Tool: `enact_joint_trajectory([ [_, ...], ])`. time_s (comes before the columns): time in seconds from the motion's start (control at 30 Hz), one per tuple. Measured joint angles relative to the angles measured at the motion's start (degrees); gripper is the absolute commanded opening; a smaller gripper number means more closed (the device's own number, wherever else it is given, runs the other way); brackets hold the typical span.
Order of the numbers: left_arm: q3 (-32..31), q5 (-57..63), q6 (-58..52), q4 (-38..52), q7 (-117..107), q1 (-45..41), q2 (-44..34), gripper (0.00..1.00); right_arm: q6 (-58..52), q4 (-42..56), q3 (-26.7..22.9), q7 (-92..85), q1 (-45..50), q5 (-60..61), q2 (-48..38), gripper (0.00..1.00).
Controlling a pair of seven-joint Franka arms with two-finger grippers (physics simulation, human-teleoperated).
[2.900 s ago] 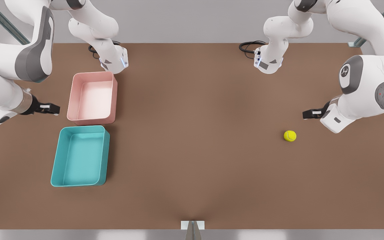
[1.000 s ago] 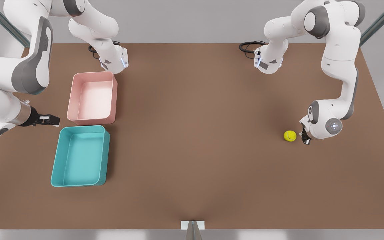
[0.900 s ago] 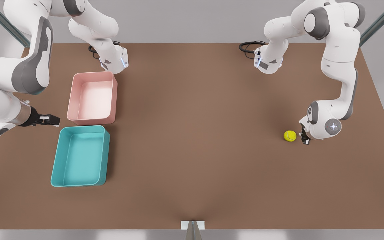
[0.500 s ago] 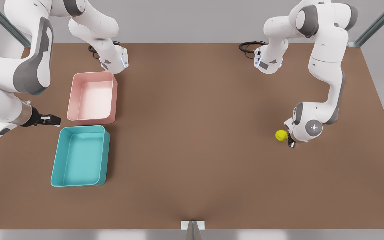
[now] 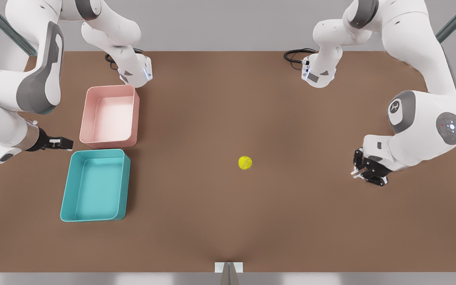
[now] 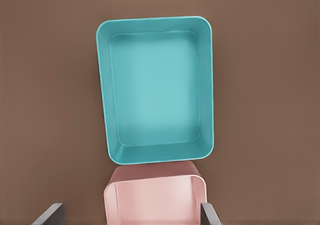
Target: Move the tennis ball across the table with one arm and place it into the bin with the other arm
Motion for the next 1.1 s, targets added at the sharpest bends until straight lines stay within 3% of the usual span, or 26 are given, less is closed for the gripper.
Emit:
enact_joint_trajectory([
  [0.03, -0.4, 0.6, -4.2, 3.0, -2.9, -0.1, -0.6, 0.6, 0.0, 0.0, 0.0, 0.0, 0.0, 0.0, 0.0, 1.0],
  [0.07, -0.7, 1.0, -7.9, 5.3, -5.6, -0.2, -1.2, 1.0, 0.0, 0.0, 0.0, 0.0, 0.1, 0.0, 0.0, 1.0],
  [0.23, 0.5, 1.8, -19.0, 3.1, -20.6, -1.7, -5.8, 1.0, 0.0, -0.1, 0.0, 0.1, 0.2, 0.0, 0.1, 1.0],
  [0.5, 2.1, 3.1, -17.0, -3.1, -39.6, -1.0, -3.5, 1.0, -0.1, 0.2, 0.1, 0.1, 0.0, 0.2, 0.9, 1.0],
  [0.73, 0.6, 2.4, -19.3, -3.1, -48.3, -1.5, -1.7, 1.0, 9.4, 10.0, 1.1, 2.5, 12.0, 4.0, 20.9, 1.0],
  [0.97, 0.5, 2.3, -20.4, -3.3, -54.3, -1.4, -1.3, 1.0, 26.2, 14.9, 1.1, 7.1, 25.1, 5.0, 33.1, 1.0],
  [1.1, 0.5, 2.3, -20.6, -3.3, -56.8, -1.4, -1.3, 1.0, 32.3, 16.0, 0.8, 10.8, 29.0, 5.0, 34.8, 1.0],
])
